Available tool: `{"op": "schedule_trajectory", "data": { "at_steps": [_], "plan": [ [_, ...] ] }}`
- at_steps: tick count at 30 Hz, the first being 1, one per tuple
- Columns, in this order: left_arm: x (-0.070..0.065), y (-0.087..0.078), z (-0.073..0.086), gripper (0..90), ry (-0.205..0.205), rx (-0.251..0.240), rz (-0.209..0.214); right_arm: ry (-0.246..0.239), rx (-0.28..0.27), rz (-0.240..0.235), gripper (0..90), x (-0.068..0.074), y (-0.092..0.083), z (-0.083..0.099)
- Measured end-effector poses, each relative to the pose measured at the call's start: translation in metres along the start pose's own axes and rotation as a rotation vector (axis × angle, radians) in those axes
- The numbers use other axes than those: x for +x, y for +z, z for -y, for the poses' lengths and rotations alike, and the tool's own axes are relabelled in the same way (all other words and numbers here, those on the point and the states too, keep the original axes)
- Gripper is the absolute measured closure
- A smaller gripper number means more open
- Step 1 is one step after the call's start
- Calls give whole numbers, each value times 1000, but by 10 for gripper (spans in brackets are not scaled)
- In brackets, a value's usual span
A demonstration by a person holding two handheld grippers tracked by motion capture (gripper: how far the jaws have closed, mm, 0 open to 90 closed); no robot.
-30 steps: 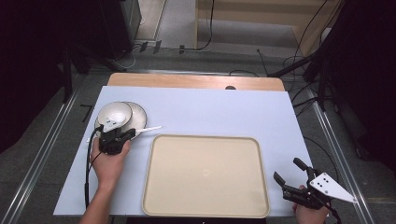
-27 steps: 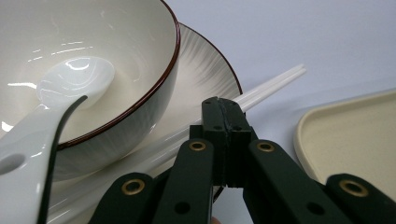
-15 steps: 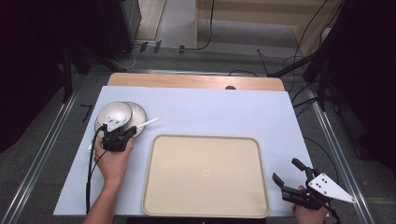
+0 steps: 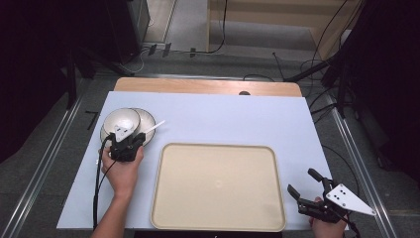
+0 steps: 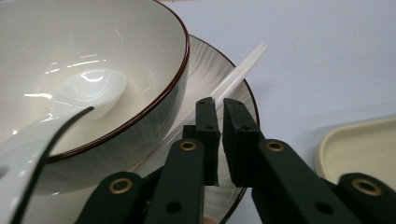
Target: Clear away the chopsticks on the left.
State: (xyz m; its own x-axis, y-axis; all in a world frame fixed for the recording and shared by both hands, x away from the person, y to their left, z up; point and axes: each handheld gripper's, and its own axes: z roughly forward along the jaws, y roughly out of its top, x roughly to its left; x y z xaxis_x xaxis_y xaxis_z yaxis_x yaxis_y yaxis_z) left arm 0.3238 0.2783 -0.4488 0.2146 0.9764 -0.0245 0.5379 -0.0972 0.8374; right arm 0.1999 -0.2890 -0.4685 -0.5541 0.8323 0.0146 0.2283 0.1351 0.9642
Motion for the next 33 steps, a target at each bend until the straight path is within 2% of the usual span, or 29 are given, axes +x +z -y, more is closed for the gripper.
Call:
{"op": "schedule_trajectory", "data": {
  "at_steps": [3, 5, 6, 7, 9, 10, 11, 12, 13, 14, 15, 16, 17, 18, 19, 20, 21, 24, 27, 33],
  "plan": [
    [3, -15, 2, 790, 17, -21, 40, -2, -4, -1, 132, 0, 0, 0],
    [8, -29, 3, 751, 20, -66, 58, -4, -8, -11, 132, 0, 0, 0],
    [8, -29, 3, 731, 20, -66, 58, -4, -8, -11, 132, 0, 0, 0],
    [18, -41, 2, 711, -2, -86, 105, -10, -15, -22, 132, 0, 0, 0],
    [28, -54, -1, 677, 0, -89, 160, -17, -13, -27, 132, 0, 0, 0],
    [28, -54, -1, 666, 0, -89, 160, -17, -13, -27, 132, 0, 0, 0],
    [37, -64, -3, 656, 25, -76, 209, -21, -12, -31, 132, 1, 0, -1],
    [41, -69, -4, 646, 38, -64, 225, -24, -12, -32, 132, 1, -1, -1],
    [47, -72, -5, 649, 38, -54, 270, -25, -13, -32, 132, 2, -1, -1],
    [47, -72, -5, 662, 38, -54, 270, -25, -13, -32, 132, 2, -1, -1],
    [53, -76, -6, 662, 30, -46, 320, -27, -14, -34, 132, 2, -1, -2],
    [59, -79, -6, 663, 28, -42, 341, -32, -14, -34, 132, 3, -1, -2],
    [64, -83, -6, 666, 38, -41, 335, -35, -13, -34, 132, 3, -2, -2],
    [71, -86, -4, 705, 53, -16, 335, -42, -15, -35, 132, 4, -2, -2],
    [71, -86, -4, 715, 53, -16, 335, -43, -16, -35, 132, 4, -2, -2],
    [75, -85, -2, 730, 63, 28, 302, -43, -17, -34, 132, 4, -3, -2],
    [75, -85, -2, 742, 63, 28, 302, -43, -17, -34, 132, 4, -3, -2],
    [83, -79, 1, 776, 52, 96, 234, -50, -15, -35, 132, 4, -2, -3],
    [82, -76, 3, 784, 66, 127, 210, -58, -13, -38, 132, 5, -2, -3],
    [81, -69, 5, 774, 81, 158, 168, -59, -11, -41, 132, 6, -2, -3]
  ]
}}
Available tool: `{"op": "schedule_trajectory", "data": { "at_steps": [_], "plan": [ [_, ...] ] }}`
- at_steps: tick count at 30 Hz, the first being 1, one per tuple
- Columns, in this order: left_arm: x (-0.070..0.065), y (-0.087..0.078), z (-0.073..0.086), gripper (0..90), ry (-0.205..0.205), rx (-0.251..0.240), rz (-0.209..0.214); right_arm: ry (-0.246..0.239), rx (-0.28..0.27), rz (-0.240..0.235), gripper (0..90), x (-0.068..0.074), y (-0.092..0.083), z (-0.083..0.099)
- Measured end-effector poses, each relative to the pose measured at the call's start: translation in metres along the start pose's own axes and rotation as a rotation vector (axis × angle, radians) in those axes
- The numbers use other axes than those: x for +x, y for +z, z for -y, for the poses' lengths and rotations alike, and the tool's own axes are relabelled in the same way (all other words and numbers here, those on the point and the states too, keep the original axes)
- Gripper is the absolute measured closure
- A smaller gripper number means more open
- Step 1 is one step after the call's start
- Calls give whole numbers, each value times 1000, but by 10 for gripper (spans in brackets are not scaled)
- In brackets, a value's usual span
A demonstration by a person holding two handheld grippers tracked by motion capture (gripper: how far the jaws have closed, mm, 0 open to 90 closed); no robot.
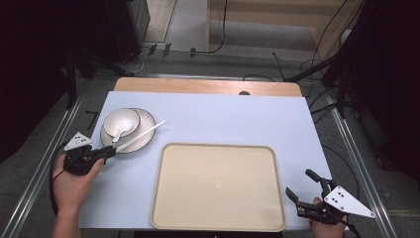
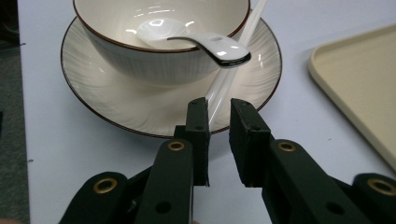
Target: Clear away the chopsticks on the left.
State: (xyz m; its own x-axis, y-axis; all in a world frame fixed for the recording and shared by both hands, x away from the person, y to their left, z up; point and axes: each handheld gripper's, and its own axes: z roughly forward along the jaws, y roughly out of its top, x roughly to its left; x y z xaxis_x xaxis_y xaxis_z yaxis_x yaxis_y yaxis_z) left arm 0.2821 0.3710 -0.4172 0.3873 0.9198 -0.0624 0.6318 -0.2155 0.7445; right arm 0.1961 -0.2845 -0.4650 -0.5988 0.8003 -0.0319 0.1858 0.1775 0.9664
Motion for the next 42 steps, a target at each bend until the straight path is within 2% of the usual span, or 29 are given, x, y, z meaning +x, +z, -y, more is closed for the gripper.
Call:
{"op": "schedule_trajectory", "data": {
  "at_steps": [5, 14, 16, 18, 21, 24, 30, 38, 42],
  "plan": [
    [2, 2, 0, 771, -6, 2, -16, 0, -4, 1, 132, -1, 0, 0],
    [1, 6, 0, 750, -1, 26, -6, -1, -2, -1, 132, -1, 0, 1],
    [1, 6, 0, 740, 2, 16, -22, -1, -2, 0, 132, -1, 0, 1],
    [2, 5, 0, 741, 0, 11, -18, -1, -3, 0, 132, -1, 0, 1],
    [4, 5, 1, 737, -8, 23, -23, 1, -2, 0, 132, -1, 0, 1],
    [5, 5, 2, 734, -17, 19, -17, 0, -1, 0, 132, -1, 0, 1],
    [3, 5, 1, 725, -9, 22, -5, 0, 0, -3, 132, -1, 1, 1],
    [2, 5, 1, 722, 4, 31, -15, 1, -1, -4, 132, -2, 0, 1],
    [5, 3, 1, 724, -11, 33, -7, 0, -2, -4, 132, -2, 0, 1]
  ]
}}
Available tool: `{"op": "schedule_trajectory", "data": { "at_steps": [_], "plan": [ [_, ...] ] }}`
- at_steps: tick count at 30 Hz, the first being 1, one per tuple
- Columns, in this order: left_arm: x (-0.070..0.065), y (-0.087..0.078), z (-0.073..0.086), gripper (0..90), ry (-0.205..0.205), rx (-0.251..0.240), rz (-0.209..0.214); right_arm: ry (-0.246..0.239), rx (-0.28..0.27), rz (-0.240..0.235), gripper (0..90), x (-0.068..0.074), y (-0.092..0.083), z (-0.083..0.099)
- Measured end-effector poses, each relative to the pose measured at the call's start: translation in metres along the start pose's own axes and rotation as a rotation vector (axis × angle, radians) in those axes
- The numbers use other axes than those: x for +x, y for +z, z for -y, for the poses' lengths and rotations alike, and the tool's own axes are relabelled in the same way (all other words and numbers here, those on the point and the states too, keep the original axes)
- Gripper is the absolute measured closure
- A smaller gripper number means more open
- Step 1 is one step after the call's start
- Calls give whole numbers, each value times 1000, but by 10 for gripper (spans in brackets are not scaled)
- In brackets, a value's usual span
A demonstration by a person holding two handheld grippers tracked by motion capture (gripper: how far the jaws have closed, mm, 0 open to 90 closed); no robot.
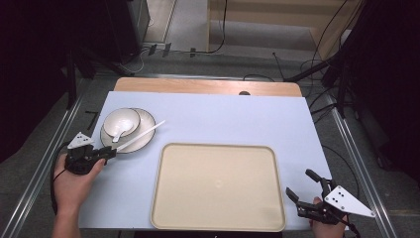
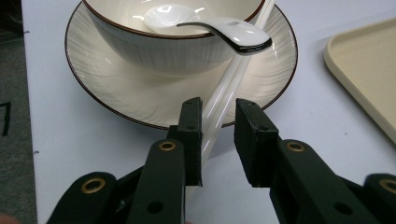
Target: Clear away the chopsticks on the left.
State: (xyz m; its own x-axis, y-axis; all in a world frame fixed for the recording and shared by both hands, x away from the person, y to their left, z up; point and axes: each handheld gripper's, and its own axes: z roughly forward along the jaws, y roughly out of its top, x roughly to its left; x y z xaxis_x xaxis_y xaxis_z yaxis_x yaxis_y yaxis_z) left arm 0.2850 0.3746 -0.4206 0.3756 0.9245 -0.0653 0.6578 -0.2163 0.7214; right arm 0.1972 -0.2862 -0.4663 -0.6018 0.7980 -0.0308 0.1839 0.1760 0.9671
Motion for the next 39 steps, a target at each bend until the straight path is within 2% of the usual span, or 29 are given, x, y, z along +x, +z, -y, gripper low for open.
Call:
{"op": "schedule_trajectory", "data": {
  "at_steps": [3, 9, 13, 14, 16, 19, 29, 34, 36, 39],
  "plan": [
    [1, -1, 1, 723, -8, -1, 4, 4, 2, 2, 132, 0, 0, 0],
    [0, 0, 0, 723, 5, 18, 25, 0, 1, 3, 132, 0, 0, 0],
    [0, 0, 0, 701, 5, 16, 21, 3, 1, 4, 132, 0, 0, 0],
    [0, -2, -1, 696, 2, 1, 9, 1, 1, 4, 132, 0, 0, 0],
    [1, -4, -1, 696, -5, -8, 12, 0, 1, 4, 132, 0, 0, 0],
    [2, -3, 1, 697, -2, 10, 11, 4, 2, 5, 132, 0, 0, 0],
    [1, -2, 1, 687, -2, 20, 25, 4, 2, 6, 132, 0, 0, 0],
    [1, -2, 1, 680, 4, 17, 19, 2, 3, 4, 132, 0, 1, 0],
    [2, -5, 0, 680, -1, 0, 18, 2, 3, 4, 132, -1, 1, 0],
    [3, -4, 1, 680, -1, 9, 18, 3, 1, 4, 132, -1, 0, 1]
  ]
}}
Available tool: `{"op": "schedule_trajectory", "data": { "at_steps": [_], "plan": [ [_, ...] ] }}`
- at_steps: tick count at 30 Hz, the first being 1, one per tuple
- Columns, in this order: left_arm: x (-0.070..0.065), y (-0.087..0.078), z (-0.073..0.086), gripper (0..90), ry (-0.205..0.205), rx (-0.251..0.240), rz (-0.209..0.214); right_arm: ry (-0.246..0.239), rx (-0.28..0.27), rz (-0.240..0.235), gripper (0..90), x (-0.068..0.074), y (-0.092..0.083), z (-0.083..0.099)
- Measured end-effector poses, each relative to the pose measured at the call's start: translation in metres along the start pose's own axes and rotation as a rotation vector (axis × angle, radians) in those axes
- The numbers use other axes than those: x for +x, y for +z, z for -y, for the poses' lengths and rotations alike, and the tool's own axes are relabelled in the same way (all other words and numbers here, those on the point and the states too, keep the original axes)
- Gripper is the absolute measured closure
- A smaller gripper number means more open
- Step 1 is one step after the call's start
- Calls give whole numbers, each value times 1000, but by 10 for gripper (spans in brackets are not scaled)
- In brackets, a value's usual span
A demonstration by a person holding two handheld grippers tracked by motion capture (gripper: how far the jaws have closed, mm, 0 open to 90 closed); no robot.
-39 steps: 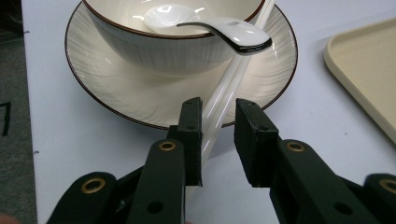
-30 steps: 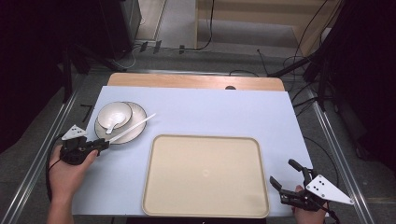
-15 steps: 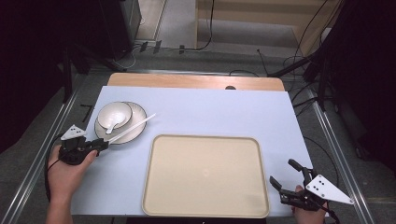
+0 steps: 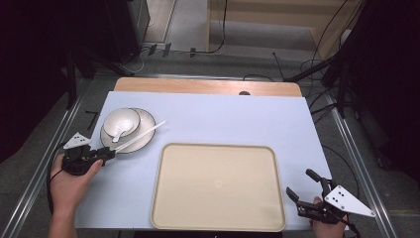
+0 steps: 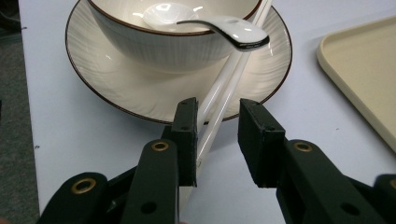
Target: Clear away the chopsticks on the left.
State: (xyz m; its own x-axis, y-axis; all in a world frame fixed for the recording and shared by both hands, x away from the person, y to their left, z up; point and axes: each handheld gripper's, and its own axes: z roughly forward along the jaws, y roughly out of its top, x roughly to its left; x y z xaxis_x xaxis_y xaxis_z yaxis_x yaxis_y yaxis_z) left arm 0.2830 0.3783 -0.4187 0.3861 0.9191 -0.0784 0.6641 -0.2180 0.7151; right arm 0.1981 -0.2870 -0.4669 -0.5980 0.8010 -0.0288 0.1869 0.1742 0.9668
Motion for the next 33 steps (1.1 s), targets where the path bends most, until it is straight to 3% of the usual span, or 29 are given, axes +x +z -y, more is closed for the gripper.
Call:
{"op": "schedule_trajectory", "data": {
  "at_steps": [11, 33],
  "plan": [
    [-4, 4, 0, 678, 17, 30, 4, -2, 0, 2, 132, 0, 0, 0],
    [-12, 10, -3, 658, 81, 111, -53, -3, 1, 4, 132, -1, -1, 0]
  ]
}}
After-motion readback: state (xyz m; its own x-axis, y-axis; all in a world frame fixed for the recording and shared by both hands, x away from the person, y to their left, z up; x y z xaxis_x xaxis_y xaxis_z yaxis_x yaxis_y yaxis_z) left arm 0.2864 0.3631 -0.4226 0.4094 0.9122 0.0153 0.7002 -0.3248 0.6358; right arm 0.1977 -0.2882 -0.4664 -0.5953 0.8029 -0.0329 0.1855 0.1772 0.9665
